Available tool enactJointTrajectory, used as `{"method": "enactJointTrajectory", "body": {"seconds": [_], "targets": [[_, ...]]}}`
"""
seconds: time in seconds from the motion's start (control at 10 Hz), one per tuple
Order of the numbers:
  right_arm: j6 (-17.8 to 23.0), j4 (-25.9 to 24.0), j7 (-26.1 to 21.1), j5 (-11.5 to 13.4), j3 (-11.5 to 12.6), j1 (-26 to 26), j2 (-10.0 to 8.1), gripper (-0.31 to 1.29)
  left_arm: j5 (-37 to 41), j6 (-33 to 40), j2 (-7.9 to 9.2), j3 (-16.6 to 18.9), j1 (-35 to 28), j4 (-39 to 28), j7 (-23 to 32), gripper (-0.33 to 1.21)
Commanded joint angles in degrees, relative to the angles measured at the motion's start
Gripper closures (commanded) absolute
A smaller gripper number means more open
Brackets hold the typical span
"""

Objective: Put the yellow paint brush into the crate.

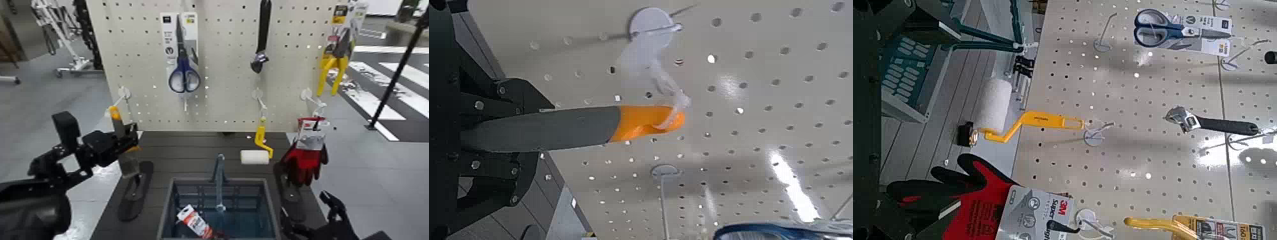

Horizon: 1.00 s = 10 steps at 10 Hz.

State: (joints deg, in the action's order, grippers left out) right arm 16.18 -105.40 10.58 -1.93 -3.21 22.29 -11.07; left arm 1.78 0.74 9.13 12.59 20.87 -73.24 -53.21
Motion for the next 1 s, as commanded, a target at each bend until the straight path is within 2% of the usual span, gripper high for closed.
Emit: {"method": "enactJointTrajectory", "body": {"seconds": [0.1,0.3,0.5,1.0], "targets": [[0.0,-0.3,0.0,0.0,0.2,0.4,0.0,0.15,0.2,-4.5,-1.13,1.4,-3.5,-10.3,-0.3,1.18],[0.0,-0.3,0.0,0.0,0.3,0.4,0.09,0.15,1.3,-7.2,-1.48,1.6,-5.8,-15.4,-0.3,1.18],[0.0,-0.3,0.0,0.1,0.4,0.5,0.0,0.15,4.0,-8.9,-2.18,0.0,-7.1,-17.6,-0.4,1.18],[-0.1,-0.2,0.0,0.2,0.1,0.3,0.18,0.15,14.7,-9.8,-3.15,-6.5,-7.5,-14.5,-0.6,1.18]]}}
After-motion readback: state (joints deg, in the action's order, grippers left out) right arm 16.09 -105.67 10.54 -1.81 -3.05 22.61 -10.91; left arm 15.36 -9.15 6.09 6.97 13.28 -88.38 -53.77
